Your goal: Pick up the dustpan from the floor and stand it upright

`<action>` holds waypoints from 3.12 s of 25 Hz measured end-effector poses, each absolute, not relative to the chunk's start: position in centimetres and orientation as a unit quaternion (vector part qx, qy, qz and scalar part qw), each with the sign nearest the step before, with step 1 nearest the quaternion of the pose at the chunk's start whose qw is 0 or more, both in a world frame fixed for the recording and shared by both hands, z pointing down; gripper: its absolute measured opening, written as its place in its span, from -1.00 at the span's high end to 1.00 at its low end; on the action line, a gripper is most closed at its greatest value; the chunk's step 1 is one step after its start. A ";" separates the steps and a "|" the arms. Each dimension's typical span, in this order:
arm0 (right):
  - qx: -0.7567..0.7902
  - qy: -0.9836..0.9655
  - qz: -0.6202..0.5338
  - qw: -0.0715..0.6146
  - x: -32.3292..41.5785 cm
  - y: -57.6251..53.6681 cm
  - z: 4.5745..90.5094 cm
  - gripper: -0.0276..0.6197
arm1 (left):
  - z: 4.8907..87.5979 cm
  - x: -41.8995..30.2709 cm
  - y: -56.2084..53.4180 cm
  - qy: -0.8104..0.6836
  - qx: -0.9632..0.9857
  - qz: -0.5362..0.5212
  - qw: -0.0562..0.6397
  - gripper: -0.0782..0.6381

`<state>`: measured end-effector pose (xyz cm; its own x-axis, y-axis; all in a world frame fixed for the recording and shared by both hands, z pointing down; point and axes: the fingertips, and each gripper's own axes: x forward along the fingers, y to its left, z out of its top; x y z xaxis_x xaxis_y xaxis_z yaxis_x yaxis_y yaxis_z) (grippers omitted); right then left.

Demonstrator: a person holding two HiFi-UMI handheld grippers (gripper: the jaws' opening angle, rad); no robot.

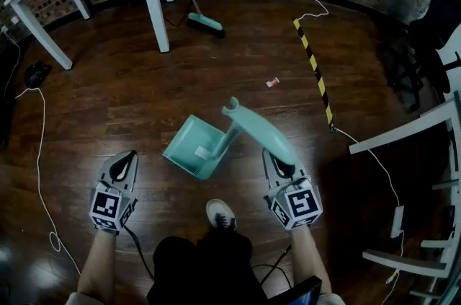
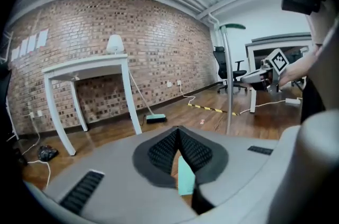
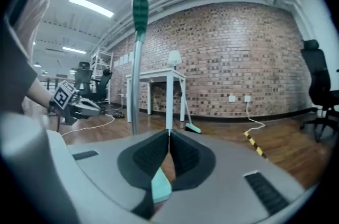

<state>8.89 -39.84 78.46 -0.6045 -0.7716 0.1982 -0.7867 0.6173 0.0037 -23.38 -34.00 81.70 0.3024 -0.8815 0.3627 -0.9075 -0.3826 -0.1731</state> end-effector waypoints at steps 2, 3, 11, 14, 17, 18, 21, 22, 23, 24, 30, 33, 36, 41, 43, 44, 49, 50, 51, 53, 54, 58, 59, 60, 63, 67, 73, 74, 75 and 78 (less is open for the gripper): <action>0.463 -0.880 0.038 0.094 10.2 -40.3 75.3 0.98 | 76.7 -22.2 -33.9 -0.543 0.819 0.186 0.022 0.76; 0.471 -0.876 0.031 0.101 10.7 -40.3 73.4 0.98 | 74.1 -21.7 -33.8 -0.538 0.824 0.177 0.017 0.76; 0.512 -0.854 0.049 0.074 13.9 -40.0 51.5 0.98 | 51.4 -20.0 -31.2 -0.546 0.828 0.125 0.013 0.78; 0.508 -0.858 0.054 0.044 13.7 -38.5 42.8 0.98 | 43.3 -19.8 -30.0 -0.541 0.834 0.104 0.014 0.78; 0.500 -0.865 0.044 0.025 12.5 -36.0 34.8 0.98 | 35.8 -20.5 -28.0 -0.550 0.830 0.092 0.000 0.78; 0.497 -0.866 0.040 0.019 12.0 -35.2 32.3 0.98 | 33.3 -20.8 -27.1 -0.555 0.827 0.087 -0.004 0.78; 0.488 -0.872 0.031 0.000 10.8 -31.8 25.5 0.98 | 26.6 -21.0 -23.7 -0.570 0.818 0.079 -0.015 0.78; 0.485 -0.874 0.028 -0.007 10.5 -30.5 23.4 0.98 | 24.6 -20.9 -22.5 -0.574 0.815 0.076 -0.019 0.78; 0.481 -0.876 0.025 -0.014 10.2 -29.3 21.5 0.98 | 22.6 -20.9 -21.2 -0.577 0.813 0.072 -0.024 0.78; 0.478 -0.878 0.021 -0.020 9.9 -28.1 19.7 0.98 | 20.7 -20.8 -20.1 -0.580 0.811 0.068 -0.030 0.78; 0.468 -0.882 0.009 -0.054 9.6 -23.3 12.6 0.98 | 14.0 -20.1 -15.3 -0.588 0.805 0.064 -0.054 0.78; 0.468 -0.881 0.006 -0.065 9.9 -21.5 11.0 0.98 | 12.8 -19.6 -13.8 -0.590 0.805 0.043 -0.030 0.78; 0.462 -0.883 0.003 -0.080 10.4 -20.2 9.5 0.98 | 11.6 -18.7 -12.5 -0.597 0.802 0.023 -0.020 0.78; 0.424 -0.904 -0.016 -0.046 10.2 -18.8 10.3 0.98 | 11.4 -15.7 -11.8 -0.601 0.799 0.026 -0.018 0.78; 0.408 -0.912 -0.007 -0.049 9.9 -17.8 10.7 0.98 | 11.8 -14.8 -11.3 -0.600 0.799 0.025 -0.014 0.77; 0.401 -0.914 0.000 -0.055 9.9 -17.4 10.8 0.98 | 12.2 -14.5 -10.9 -0.602 0.798 0.027 -0.012 0.78; 0.390 -0.919 0.021 -0.063 10.7 -16.5 11.7 0.98 | 13.6 -12.7 -9.8 -0.607 0.794 0.040 0.002 0.77; 0.390 -0.919 0.021 -0.062 10.8 -16.5 11.8 0.98 | 13.8 -12.5 -9.7 -0.607 0.794 0.040 0.005 0.77; 0.390 -0.918 0.022 -0.065 10.9 -16.5 11.7 0.98 | 13.8 -12.5 -9.6 -0.606 0.794 0.040 0.006 0.77; 0.390 -0.917 0.026 -0.077 10.7 -16.5 11.2 0.98 | 13.6 -12.6 -9.4 -0.604 0.796 0.040 0.005 0.77; 0.390 -0.917 0.028 -0.081 10.6 -16.5 11.0 0.98 | 13.5 -12.7 -9.3 -0.603 0.797 0.041 0.004 0.77; 0.400 -0.912 0.029 -0.082 10.5 -15.6 11.0 0.98 | 13.7 -13.1 -8.2 -0.590 0.807 0.038 0.001 0.77; 0.405 -0.910 0.031 -0.082 10.6 -15.2 11.1 0.98 | 13.8 -13.3 -7.9 -0.586 0.809 0.038 0.001 0.77; 0.411 -0.907 0.035 -0.084 10.6 -14.8 11.2 0.98 | 14.1 -13.6 -7.6 -0.583 0.812 0.039 0.003 0.77; 0.431 -0.895 0.059 -0.100 10.4 -13.7 11.3 0.98 | 15.9 -14.4 -6.7 -0.572 0.819 0.049 0.018 0.77; 0.433 -0.896 0.063 -0.076 9.0 -11.9 12.9 0.98 | 19.0 -14.8 -5.3 -0.565 0.822 0.061 0.040 0.77; 0.420 -0.905 0.066 -0.021 9.7 -9.0 15.8 0.98 | 22.2 -13.2 -1.5 -0.560 0.824 0.072 0.053 0.77; 0.420 -0.905 0.068 -0.015 10.2 -8.4 16.3 0.98 | 22.7 -12.9 -0.8 -0.558 0.824 0.074 0.057 0.77; 0.421 -0.904 0.070 -0.011 10.7 -7.7 16.7 0.98 | 23.2 -12.5 0.0 -0.557 0.825 0.076 0.059 0.77; 0.424 -0.903 0.071 -0.020 12.5 -5.5 16.9 0.98 | 23.3 -11.0 1.9 -0.554 0.826 0.094 0.044 0.77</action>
